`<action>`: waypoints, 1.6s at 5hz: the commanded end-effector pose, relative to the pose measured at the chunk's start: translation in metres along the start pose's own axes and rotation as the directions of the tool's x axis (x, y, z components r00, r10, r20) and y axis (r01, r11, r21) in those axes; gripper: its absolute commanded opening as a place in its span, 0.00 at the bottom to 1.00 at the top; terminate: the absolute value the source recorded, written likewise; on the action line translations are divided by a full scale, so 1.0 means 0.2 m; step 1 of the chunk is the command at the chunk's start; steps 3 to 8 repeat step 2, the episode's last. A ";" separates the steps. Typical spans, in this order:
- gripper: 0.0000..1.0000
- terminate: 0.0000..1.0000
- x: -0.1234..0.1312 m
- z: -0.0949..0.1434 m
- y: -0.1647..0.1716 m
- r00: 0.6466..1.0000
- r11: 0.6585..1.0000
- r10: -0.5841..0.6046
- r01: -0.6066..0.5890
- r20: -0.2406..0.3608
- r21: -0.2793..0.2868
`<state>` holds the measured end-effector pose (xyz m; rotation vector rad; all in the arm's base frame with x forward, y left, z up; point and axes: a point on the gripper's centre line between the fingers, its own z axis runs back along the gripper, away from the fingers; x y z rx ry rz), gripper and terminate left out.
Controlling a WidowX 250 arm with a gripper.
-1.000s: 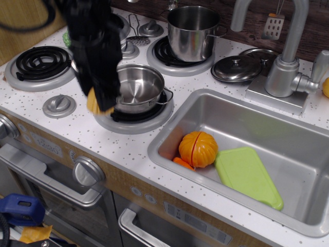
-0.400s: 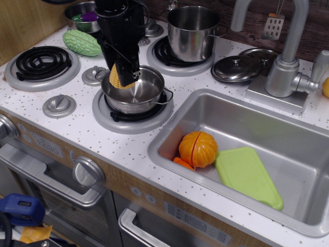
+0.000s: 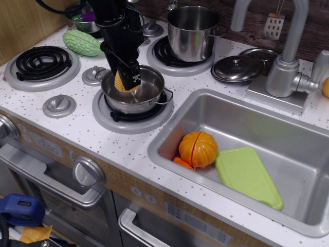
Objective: Put corn in pan which is on stove
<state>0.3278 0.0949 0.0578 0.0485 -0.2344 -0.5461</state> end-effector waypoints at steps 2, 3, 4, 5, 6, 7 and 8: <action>1.00 1.00 0.02 0.05 0.05 0.999 0.999 -0.009 0.008 0.035 0.034; 1.00 1.00 0.02 0.05 0.05 0.999 0.999 -0.009 0.008 0.035 0.034; 1.00 1.00 0.02 0.05 0.05 0.999 0.999 -0.009 0.008 0.035 0.034; 1.00 1.00 0.02 0.05 0.05 0.999 0.999 -0.009 0.008 0.035 0.034; 1.00 1.00 0.02 0.05 0.05 0.999 0.999 -0.009 0.008 0.035 0.034; 1.00 1.00 0.02 0.05 0.05 0.999 0.999 -0.009 0.008 0.035 0.034; 1.00 1.00 0.02 0.05 0.05 0.999 0.999 -0.009 0.008 0.035 0.034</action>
